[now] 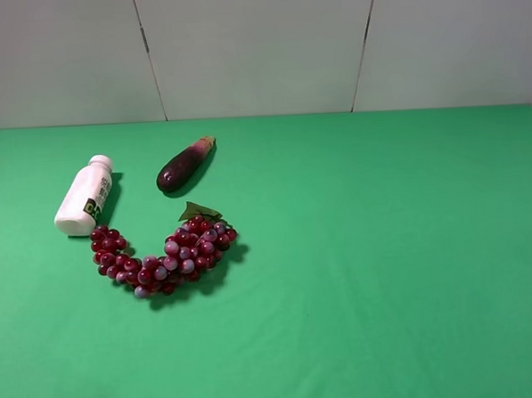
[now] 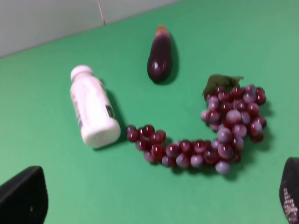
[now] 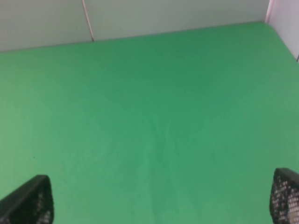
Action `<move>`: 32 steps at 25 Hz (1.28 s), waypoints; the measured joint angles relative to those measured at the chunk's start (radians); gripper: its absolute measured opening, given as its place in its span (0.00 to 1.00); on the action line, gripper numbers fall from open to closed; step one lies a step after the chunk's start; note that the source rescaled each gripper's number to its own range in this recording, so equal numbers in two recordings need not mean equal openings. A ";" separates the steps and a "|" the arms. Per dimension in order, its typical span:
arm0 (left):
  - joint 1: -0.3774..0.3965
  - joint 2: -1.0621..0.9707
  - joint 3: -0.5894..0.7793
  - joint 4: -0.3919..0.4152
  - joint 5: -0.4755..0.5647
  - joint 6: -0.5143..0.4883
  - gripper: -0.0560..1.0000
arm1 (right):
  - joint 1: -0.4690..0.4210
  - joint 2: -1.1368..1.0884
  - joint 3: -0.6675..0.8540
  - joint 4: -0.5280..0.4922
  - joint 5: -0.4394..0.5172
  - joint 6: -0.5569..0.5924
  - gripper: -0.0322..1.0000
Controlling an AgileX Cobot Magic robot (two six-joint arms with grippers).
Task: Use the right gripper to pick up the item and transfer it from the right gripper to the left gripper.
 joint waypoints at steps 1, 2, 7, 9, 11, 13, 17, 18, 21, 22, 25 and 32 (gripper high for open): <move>0.000 -0.001 -0.007 0.005 0.021 0.000 1.00 | 0.000 0.000 0.000 0.000 0.000 0.000 1.00; 0.000 -0.001 -0.014 0.005 0.037 0.000 1.00 | 0.000 0.000 0.000 0.000 0.000 0.000 1.00; 0.000 -0.001 -0.020 0.005 0.071 -0.001 1.00 | 0.000 0.000 0.000 0.000 0.000 0.000 1.00; 0.000 -0.001 -0.024 0.005 0.089 -0.001 1.00 | 0.000 0.000 0.000 0.000 0.000 0.000 1.00; 0.000 -0.001 -0.030 0.006 0.137 -0.002 1.00 | 0.000 0.000 0.000 0.000 0.000 0.000 1.00; 0.000 -0.001 -0.030 0.006 0.191 -0.002 1.00 | 0.000 0.000 0.000 0.000 0.000 0.000 1.00; 0.000 -0.001 -0.018 0.000 0.218 -0.002 1.00 | 0.000 0.000 0.000 0.000 0.000 0.000 1.00; 0.000 -0.001 -0.018 0.000 0.218 -0.002 1.00 | 0.000 0.000 0.000 0.000 0.000 0.000 1.00; 0.000 -0.001 -0.018 0.000 0.218 -0.002 1.00 | 0.000 0.000 0.000 0.000 0.000 0.000 1.00; 0.000 -0.001 -0.018 0.000 0.218 -0.002 1.00 | 0.000 0.000 0.000 0.000 0.000 0.000 1.00; 0.000 -0.001 -0.018 0.000 0.218 -0.002 1.00 | 0.000 0.000 0.000 0.000 0.000 0.000 1.00; 0.000 -0.001 -0.018 0.000 0.218 -0.002 1.00 | 0.000 0.000 0.000 0.000 0.000 0.000 1.00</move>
